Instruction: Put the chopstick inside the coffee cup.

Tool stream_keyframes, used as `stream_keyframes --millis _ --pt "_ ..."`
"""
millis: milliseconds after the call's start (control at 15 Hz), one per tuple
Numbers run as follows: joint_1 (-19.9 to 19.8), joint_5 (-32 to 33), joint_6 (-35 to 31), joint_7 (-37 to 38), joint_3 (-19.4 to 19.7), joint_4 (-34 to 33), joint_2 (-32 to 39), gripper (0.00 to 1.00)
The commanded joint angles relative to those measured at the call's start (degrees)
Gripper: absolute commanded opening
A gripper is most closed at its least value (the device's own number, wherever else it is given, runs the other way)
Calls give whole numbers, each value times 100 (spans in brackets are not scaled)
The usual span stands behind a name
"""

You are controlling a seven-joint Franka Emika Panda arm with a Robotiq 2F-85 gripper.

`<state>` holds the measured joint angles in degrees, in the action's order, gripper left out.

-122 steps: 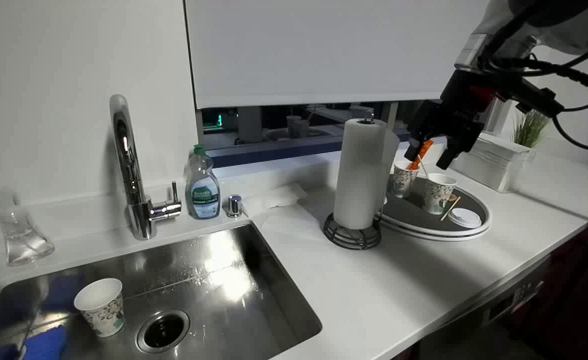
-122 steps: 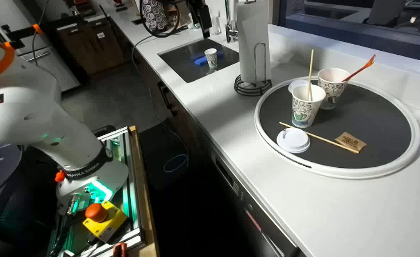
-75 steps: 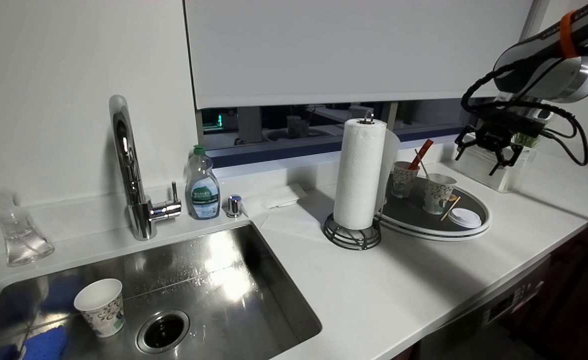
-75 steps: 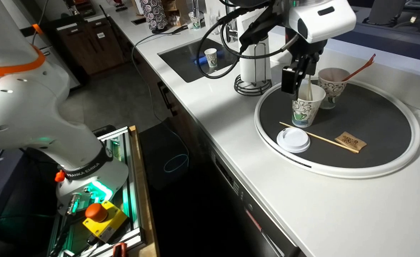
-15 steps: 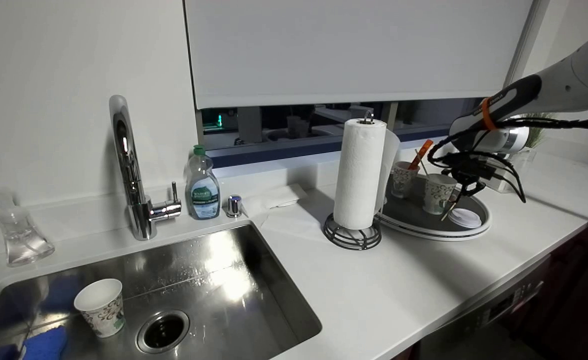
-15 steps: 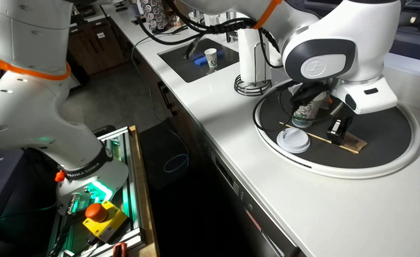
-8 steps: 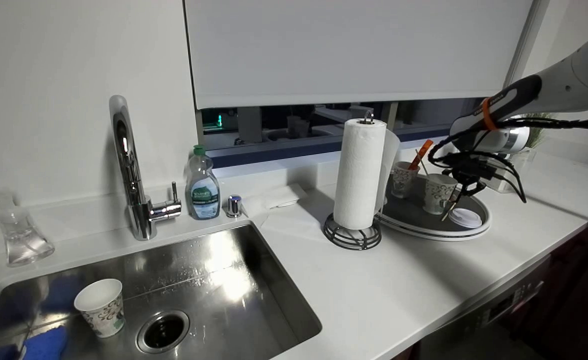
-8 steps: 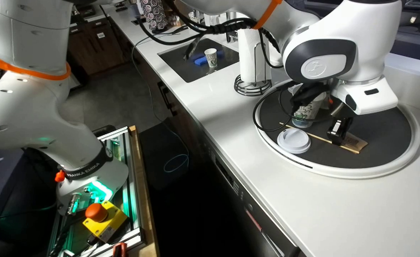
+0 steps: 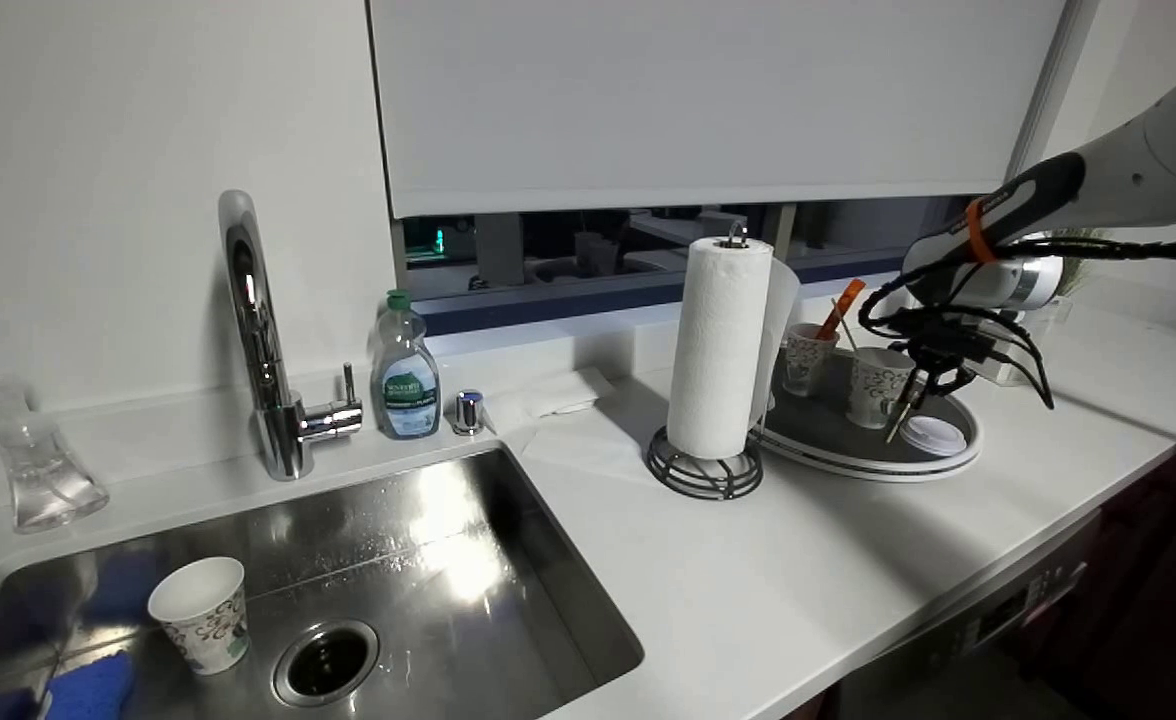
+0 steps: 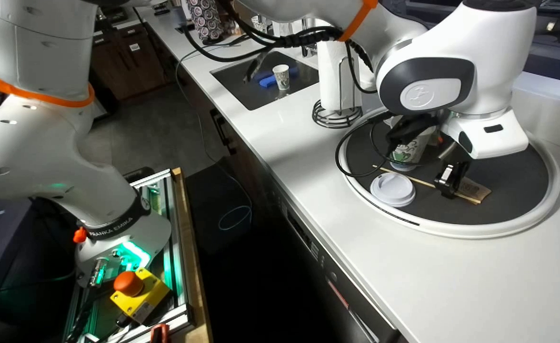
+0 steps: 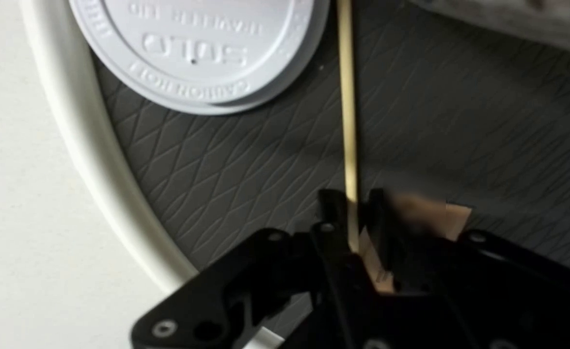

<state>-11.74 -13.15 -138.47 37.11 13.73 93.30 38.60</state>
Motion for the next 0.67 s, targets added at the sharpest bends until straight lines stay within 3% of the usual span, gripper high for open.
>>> stream_keyframes --millis 0,67,600 --pt "-5 -94 -11 79 -23 -1 77 5" --pt "-5 -84 -20 77 -9 -4 67 0" --pt "-5 -36 -152 136 194 490 -793 1"
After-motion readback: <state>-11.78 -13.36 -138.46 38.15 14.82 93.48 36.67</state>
